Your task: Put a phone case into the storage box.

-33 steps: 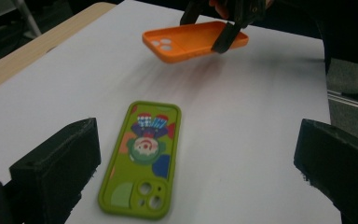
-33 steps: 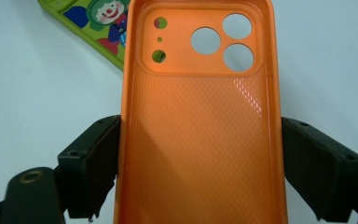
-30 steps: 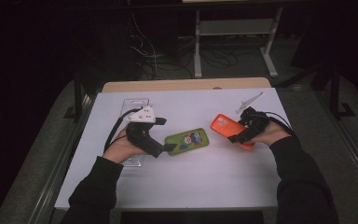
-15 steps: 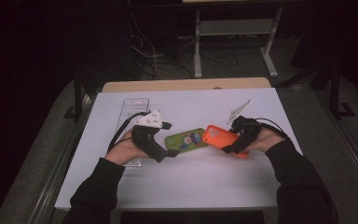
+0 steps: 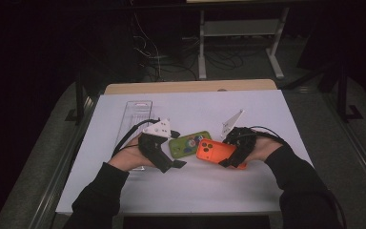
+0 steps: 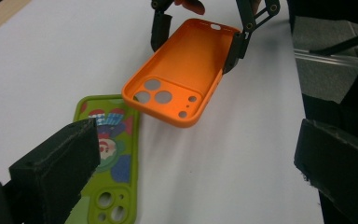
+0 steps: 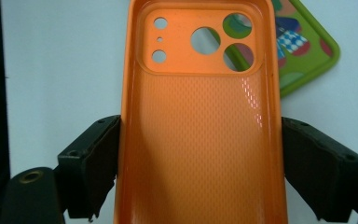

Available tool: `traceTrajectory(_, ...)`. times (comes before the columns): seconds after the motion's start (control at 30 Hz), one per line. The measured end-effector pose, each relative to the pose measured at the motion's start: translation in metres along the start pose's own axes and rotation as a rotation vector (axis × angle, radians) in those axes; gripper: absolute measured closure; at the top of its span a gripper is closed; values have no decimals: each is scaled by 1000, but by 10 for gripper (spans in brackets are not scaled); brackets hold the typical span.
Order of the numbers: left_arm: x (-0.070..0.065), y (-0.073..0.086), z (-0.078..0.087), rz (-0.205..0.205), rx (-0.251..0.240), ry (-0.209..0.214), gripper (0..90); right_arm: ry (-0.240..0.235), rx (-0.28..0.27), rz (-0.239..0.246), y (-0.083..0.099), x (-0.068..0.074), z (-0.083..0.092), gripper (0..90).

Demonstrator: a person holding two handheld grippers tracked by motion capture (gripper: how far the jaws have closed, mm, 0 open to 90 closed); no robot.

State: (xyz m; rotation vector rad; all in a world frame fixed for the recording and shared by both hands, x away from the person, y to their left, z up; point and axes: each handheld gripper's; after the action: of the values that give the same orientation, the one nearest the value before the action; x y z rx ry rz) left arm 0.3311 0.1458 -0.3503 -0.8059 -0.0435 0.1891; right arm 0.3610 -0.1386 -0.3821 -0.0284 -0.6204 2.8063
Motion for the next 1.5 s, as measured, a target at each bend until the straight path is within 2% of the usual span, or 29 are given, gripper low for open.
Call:
traceTrajectory(0.07,-1,0,-2,-1,-7,7,0,-4,2,17,-4,3,0,153)
traceTrajectory(0.17,-2,-1,-4,-20,10,16,0,-7,1,37,-8,7,-1,152)
traceTrajectory(0.23,-3,-1,-6,-16,2,21,0,-8,0,48,-10,9,-2,152)
traceTrajectory(0.27,-2,-2,-6,-31,20,20,0,-14,2,54,-11,10,-2,152)
traceTrajectory(0.3,-4,-2,-8,-22,12,27,0,-16,1,66,-13,11,-3,153)
traceTrajectory(0.53,-7,-3,-12,-36,29,41,0,-35,19,106,-21,20,-9,152)
traceTrajectory(0.77,-11,-2,-24,-76,93,49,0,-63,13,158,-33,32,-11,152)
traceTrajectory(0.83,-12,-2,-25,-84,98,44,0,-68,10,158,-35,35,-10,152)
traceTrajectory(0.87,-12,-3,-29,-103,112,52,0,-74,9,167,-36,36,-10,152)
traceTrajectory(0.93,-13,-2,-31,-90,119,59,0,-77,3,174,-38,38,-9,152)
traceTrajectory(1.03,-13,-2,-35,-116,124,62,0,-79,0,187,-40,41,-8,152)
traceTrajectory(1.13,-15,-1,-39,-103,146,72,0,-83,-5,192,-42,43,-7,152)
traceTrajectory(1.23,-16,0,-42,-111,168,80,0,-83,-10,202,-43,44,-7,152)
traceTrajectory(1.4,-15,2,-48,-105,184,78,0,-86,-16,208,-43,45,-6,152)
traceTrajectory(1.5,-15,3,-50,-102,186,92,0,-91,-20,211,-44,46,-6,152)
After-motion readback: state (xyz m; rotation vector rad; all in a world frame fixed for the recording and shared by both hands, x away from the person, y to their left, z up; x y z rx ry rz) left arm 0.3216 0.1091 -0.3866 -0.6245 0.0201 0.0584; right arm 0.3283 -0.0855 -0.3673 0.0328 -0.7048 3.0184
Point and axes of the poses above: each handheld gripper's, and its own axes: z roughly backward along the jaws, y roughly out of its underside, x roughly to its left, and after that the axes turned 6 degrees about x, right-handed
